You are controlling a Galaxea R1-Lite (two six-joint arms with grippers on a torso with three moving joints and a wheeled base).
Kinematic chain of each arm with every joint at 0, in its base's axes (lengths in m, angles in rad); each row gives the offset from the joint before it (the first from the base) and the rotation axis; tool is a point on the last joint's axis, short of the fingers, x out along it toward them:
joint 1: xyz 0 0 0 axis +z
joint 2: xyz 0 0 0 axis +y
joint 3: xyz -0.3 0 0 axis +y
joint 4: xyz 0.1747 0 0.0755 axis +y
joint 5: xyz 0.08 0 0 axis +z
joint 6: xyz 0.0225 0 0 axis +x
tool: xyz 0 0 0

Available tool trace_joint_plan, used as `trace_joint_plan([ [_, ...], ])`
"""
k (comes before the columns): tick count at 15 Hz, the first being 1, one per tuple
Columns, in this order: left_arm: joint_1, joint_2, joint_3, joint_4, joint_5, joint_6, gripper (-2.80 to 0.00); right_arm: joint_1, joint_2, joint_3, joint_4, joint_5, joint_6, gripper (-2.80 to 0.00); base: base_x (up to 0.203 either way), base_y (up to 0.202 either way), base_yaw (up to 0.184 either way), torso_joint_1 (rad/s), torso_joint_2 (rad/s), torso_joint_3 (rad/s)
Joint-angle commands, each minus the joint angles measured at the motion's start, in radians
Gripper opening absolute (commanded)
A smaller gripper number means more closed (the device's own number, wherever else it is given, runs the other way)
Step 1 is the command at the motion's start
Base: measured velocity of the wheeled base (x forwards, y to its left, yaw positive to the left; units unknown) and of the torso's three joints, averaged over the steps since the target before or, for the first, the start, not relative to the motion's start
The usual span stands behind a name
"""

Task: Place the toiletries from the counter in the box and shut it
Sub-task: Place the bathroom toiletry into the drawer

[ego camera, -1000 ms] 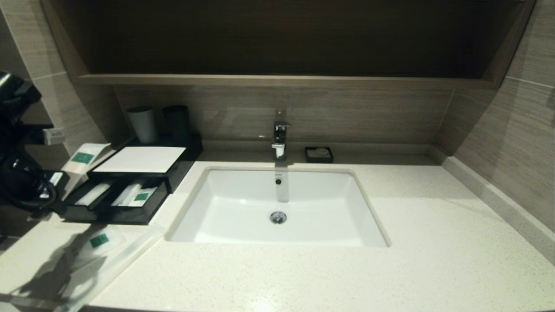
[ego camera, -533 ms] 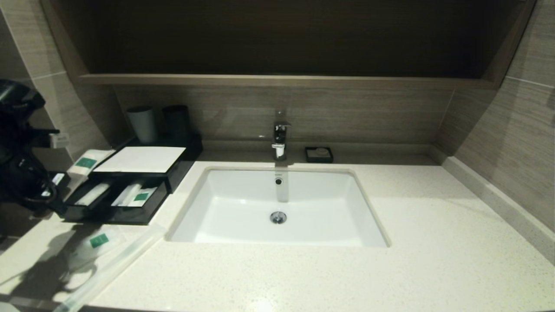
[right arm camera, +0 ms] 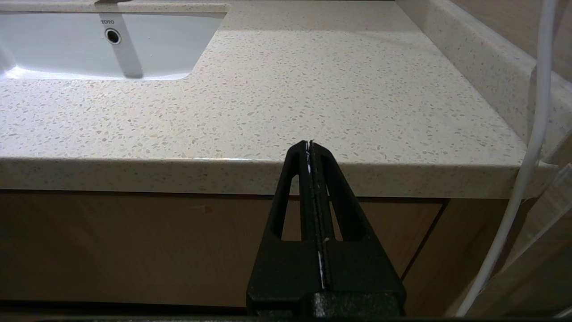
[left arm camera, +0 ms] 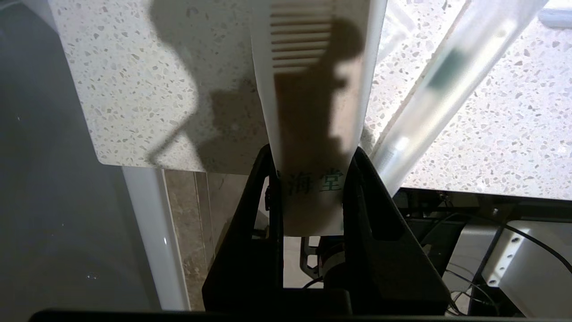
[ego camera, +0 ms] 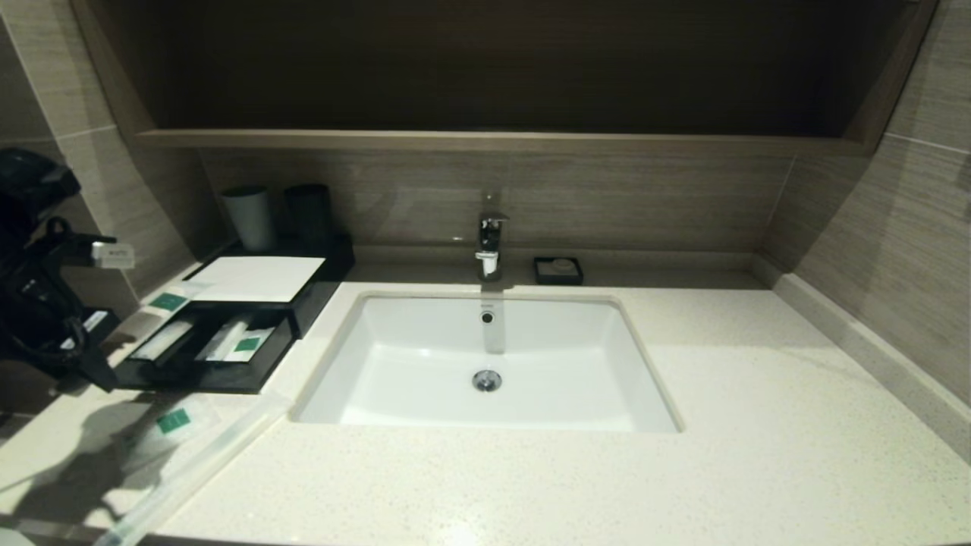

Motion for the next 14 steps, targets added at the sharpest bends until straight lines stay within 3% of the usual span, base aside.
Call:
trace_joint_plan([
  [1,0.019,0.030,-0.015,0.017,0.002,0.004,-2.80,0.000,0.000,0.000,0.000,0.000,0.000,-2.80,0.000,0.000,0.000,0.000,0.00,0.000],
  [5,0.052,0.079,-0.018,0.025,0.003,0.028,-2.80,0.000,0.000,0.000,0.000,0.000,0.000,-2.80,0.000,0.000,0.000,0.000,0.00,0.000],
  [14,0.047,0.147,-0.066,0.047,-0.002,0.033,-2.80,0.000,0.000,0.000,0.000,0.000,0.000,-2.80,0.000,0.000,0.000,0.000,0.00,0.000],
])
